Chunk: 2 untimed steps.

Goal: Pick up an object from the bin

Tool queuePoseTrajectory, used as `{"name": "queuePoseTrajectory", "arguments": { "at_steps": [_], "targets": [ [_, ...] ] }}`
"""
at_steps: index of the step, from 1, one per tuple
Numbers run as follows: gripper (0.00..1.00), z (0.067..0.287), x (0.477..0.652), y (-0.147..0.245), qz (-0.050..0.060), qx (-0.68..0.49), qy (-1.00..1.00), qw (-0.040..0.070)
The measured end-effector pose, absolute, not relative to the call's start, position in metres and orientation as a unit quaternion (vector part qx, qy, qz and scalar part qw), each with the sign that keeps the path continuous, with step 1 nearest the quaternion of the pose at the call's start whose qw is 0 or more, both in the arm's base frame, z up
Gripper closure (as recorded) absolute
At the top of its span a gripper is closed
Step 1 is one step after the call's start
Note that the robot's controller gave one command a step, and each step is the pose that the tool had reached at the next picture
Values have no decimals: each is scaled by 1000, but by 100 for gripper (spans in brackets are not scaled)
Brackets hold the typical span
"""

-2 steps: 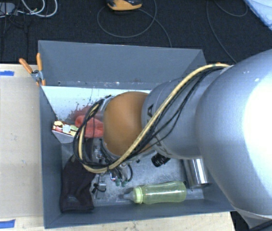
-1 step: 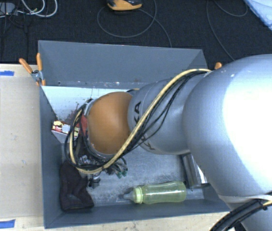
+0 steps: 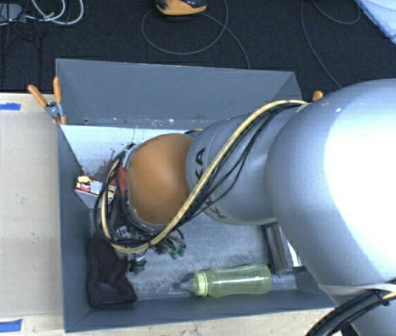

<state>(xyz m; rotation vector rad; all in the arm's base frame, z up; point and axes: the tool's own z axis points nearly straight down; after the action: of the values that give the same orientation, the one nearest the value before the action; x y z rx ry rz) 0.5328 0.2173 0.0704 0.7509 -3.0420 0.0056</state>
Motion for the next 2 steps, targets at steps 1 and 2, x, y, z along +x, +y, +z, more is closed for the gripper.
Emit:
{"name": "queuePoseTrajectory", "arguments": {
  "at_steps": [1,2],
  "targets": [
    [100,126,533,219,2,250,-968,7],
    [100,174,535,215,2,265,-964,5]
  ]
}}
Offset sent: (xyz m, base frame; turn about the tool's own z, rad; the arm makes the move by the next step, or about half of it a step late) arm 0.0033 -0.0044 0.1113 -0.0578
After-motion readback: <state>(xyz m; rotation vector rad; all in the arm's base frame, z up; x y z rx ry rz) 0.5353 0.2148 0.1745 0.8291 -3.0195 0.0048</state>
